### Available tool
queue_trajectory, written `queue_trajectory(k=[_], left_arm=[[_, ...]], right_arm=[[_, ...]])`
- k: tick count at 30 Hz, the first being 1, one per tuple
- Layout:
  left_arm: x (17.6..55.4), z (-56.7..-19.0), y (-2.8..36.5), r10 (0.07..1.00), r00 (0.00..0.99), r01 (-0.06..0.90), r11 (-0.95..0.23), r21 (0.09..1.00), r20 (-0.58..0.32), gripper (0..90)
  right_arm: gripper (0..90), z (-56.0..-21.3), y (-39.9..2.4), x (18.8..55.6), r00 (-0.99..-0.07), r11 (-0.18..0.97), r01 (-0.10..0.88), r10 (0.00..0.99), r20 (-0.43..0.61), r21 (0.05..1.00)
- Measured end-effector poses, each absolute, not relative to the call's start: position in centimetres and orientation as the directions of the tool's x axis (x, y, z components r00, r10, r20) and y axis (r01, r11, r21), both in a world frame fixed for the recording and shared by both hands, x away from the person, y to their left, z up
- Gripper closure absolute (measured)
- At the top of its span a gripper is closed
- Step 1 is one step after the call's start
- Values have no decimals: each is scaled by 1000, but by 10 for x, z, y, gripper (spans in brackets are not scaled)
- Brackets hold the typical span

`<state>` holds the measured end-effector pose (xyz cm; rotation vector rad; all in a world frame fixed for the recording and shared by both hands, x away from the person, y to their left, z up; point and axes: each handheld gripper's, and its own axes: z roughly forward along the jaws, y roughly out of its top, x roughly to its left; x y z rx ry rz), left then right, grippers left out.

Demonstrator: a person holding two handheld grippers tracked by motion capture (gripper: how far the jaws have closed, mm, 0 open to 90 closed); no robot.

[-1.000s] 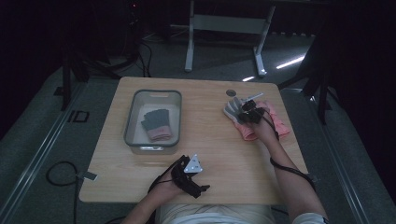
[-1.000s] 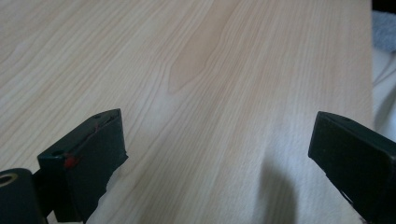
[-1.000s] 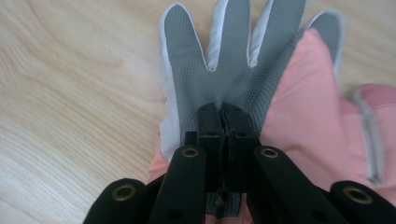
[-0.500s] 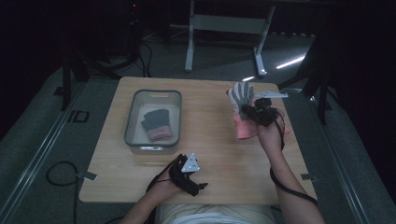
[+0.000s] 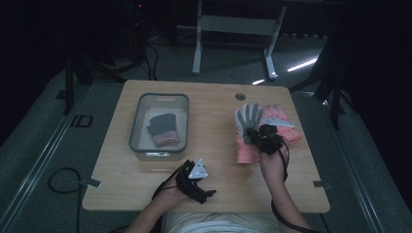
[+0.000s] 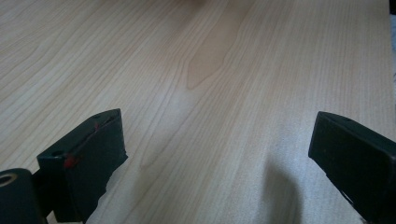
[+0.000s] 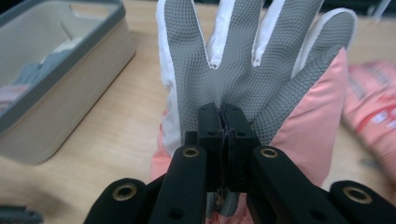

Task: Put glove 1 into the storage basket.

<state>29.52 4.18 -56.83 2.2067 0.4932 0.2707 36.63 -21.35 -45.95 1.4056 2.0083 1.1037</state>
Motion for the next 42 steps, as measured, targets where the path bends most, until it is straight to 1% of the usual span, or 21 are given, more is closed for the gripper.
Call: queue_trajectory(k=[7,14,16,20,23,24,25,28,32,35,37,39,42], left_arm=[[295,-569,42,425,905,257,-574,778,14,34],[294,-570,41,425,905,254,-576,777,19,34],[294,-569,42,421,907,250,-580,776,23,34],[294,-570,42,420,908,251,-580,775,20,34],[294,-570,41,417,909,249,-583,773,22,34],[294,-570,41,414,910,247,-587,771,24,34],[294,-570,41,413,910,246,-588,771,25,34],[294,-571,42,417,909,250,-581,774,19,34],[295,-570,43,419,908,252,-574,779,15,34],[295,-570,43,419,908,256,-570,781,9,34],[295,-570,43,420,907,257,-570,781,8,34],[295,-571,42,423,906,258,-574,777,12,34],[296,-571,42,422,906,256,-578,775,16,35]], right_arm=[[875,-502,-204,378,-348,130,655,926,145,744],[870,-523,-191,394,-337,127,700,926,169,703],[849,-532,-186,399,-337,134,712,927,167,690],[824,-539,-182,403,-325,137,720,932,157,681],[795,-538,-182,405,-316,119,724,933,173,680],[776,-537,-182,405,-316,115,724,932,179,681],[739,-535,-182,405,-317,107,728,929,194,677],[704,-527,-186,405,-328,85,721,916,231,687],[669,-509,-194,400,-372,92,664,901,221,742],[640,-493,-214,402,-392,121,598,906,157,792],[621,-488,-230,406,-393,142,576,912,120,805],[628,-485,-253,411,-371,147,573,924,95,807],[633,-483,-284,417,-333,119,566,938,95,816]])
